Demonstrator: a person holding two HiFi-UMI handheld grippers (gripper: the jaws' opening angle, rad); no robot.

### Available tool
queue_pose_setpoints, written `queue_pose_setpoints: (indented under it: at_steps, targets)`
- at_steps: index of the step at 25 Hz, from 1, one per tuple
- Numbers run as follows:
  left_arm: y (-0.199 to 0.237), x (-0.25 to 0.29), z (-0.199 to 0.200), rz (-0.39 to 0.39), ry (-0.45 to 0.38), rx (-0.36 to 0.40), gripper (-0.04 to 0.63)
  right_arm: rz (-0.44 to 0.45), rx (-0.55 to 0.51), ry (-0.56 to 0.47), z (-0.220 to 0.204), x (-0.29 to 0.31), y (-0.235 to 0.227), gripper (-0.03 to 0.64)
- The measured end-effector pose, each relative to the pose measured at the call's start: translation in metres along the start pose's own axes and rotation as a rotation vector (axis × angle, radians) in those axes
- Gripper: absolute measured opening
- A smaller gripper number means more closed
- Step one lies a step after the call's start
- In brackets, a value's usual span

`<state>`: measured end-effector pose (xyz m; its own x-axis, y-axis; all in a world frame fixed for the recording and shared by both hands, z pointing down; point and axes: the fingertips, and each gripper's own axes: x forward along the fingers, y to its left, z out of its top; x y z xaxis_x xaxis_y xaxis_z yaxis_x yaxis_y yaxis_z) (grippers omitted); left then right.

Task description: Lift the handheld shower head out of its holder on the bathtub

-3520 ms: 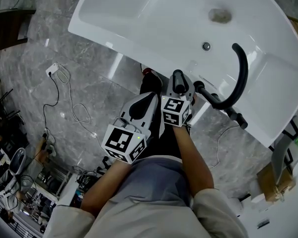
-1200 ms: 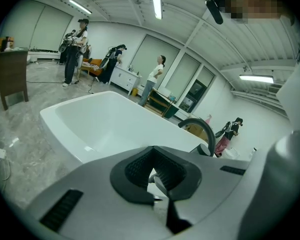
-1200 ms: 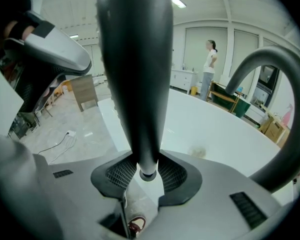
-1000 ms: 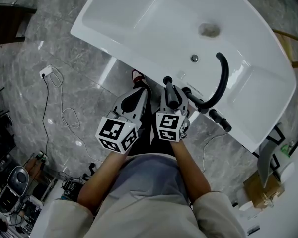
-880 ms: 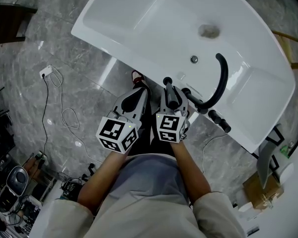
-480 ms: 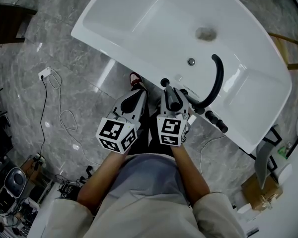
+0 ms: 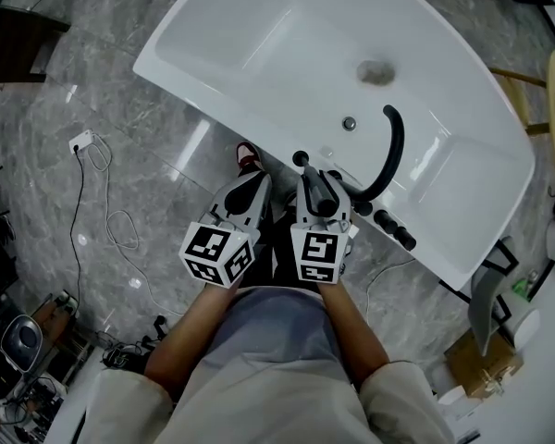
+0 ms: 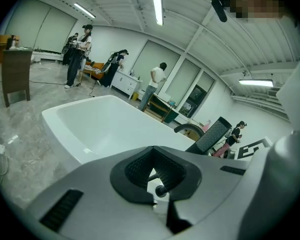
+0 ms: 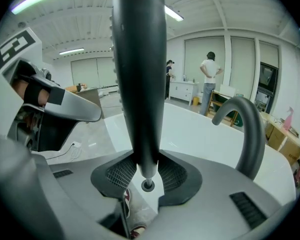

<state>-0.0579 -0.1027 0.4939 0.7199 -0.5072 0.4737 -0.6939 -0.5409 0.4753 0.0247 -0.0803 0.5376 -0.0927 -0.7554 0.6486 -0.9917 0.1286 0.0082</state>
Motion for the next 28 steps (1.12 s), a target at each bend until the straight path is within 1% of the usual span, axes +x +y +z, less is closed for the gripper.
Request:
queue_pose_setpoints:
  at_steps: [7, 13, 19, 23, 26, 28]
  targets:
    - [-0.01, -0.002, 0.002, -0.004, -0.015, 0.009, 0.005, 0.014, -0.019, -0.032, 0.018, -0.017, -0.002, 0.14]
    - [-0.016, -0.002, 0.01, 0.001, -0.049, -0.016, 0.005, 0.034, -0.027, -0.057, 0.033, -0.032, -0.004, 0.14]
    - [-0.03, -0.002, 0.016, -0.005, -0.074, -0.01, 0.005, 0.052, -0.034, -0.071, 0.041, -0.046, -0.009, 0.14]
    - [-0.037, -0.006, 0.021, 0.005, -0.088, 0.036, 0.005, 0.068, -0.039, -0.09, 0.051, -0.058, -0.008, 0.14]
    - [-0.044, -0.008, 0.026, -0.003, -0.098, 0.049, 0.005, 0.076, -0.039, -0.108, 0.06, -0.066, -0.007, 0.14]
    - [-0.048, -0.01, 0.031, -0.003, -0.108, 0.075, 0.005, 0.082, -0.038, -0.119, 0.065, -0.07, -0.007, 0.14]
